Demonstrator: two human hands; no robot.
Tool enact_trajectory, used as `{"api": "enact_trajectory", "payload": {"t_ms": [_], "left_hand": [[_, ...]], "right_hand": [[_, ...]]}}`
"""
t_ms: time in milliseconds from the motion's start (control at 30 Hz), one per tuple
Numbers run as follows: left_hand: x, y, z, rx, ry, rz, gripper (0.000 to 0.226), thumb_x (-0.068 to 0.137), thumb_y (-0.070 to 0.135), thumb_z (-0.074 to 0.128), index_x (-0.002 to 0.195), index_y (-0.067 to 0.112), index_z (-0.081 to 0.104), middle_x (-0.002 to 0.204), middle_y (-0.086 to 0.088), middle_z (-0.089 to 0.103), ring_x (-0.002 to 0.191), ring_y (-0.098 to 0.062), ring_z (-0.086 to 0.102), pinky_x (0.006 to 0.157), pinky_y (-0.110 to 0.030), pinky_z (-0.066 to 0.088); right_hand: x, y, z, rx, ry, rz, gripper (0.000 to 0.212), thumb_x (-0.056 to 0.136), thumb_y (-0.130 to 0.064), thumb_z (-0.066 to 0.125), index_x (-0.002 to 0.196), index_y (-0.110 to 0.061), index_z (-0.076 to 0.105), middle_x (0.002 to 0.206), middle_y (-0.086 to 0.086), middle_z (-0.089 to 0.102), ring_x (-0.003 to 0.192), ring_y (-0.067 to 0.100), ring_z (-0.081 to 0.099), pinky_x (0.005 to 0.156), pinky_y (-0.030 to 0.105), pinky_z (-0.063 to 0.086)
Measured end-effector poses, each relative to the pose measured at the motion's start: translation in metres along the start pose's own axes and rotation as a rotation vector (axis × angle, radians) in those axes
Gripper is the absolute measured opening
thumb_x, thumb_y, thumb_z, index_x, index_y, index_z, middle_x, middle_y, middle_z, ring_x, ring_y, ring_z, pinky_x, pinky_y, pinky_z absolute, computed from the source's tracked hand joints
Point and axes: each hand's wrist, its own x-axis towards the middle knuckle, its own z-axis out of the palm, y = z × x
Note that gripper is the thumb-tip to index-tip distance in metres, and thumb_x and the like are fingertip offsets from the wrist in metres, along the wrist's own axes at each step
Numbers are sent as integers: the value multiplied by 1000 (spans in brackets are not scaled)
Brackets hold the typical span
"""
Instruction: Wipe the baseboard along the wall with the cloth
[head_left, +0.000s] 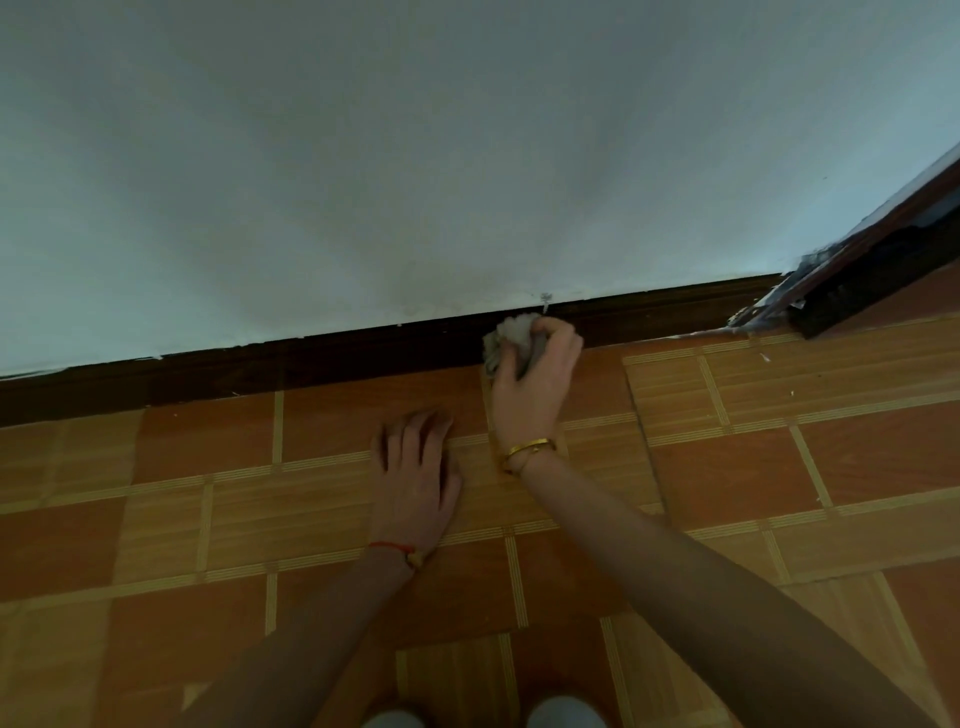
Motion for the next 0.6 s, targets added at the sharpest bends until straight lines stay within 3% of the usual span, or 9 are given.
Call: {"api": "enact_trajectory", "payload": {"t_ms": [100,233,400,467,533,600], "left_hand": [[-9,-8,-5,32,-28,27,47,95,29,43,139,14,50,141,-11,49,131,-32,45,115,-61,29],[-12,-11,-7,2,-71,35,50,96,29,41,143,14,48,145,-10,48,135,-30,45,116,-63,26],[-16,-12,-10,30,-124,42,54,96,30,38,148,14,42,149,-9,44,138,-29,40,117,-62,26],[-16,-13,-10,39,-124,43,54,96,29,38,148,14,43,149,-8,43,139,-28,38,117,-60,24],[-17,-12,-10,64,-133,41,54,98,30,37,149,14,43,150,-8,42,140,-27,37,118,-59,23],[-16,-12,-10,73,-137,35,54,98,30,37,149,14,42,151,-8,42,141,-26,37,119,-58,21]], "right_hand": [[-18,-6,19,3,-123,-56,23,83,5,59,102,-3,48,107,9,44,85,-2,42,76,0,34],[-11,-4,13,5,-71,-3,25,81,7,59,102,-4,49,107,7,44,87,-10,44,73,-1,34],[27,9,-26,-45,202,165,28,85,-1,62,110,-5,50,116,9,47,98,9,48,74,-2,39],[45,14,-41,-49,315,196,28,86,-2,62,111,-4,51,114,7,45,98,11,48,79,4,42],[53,16,-47,-44,357,207,28,86,-3,63,110,-3,51,114,7,46,98,11,48,83,13,44],[49,13,-41,-35,337,208,28,85,-1,62,110,-4,50,117,10,46,98,12,49,81,9,45]]}}
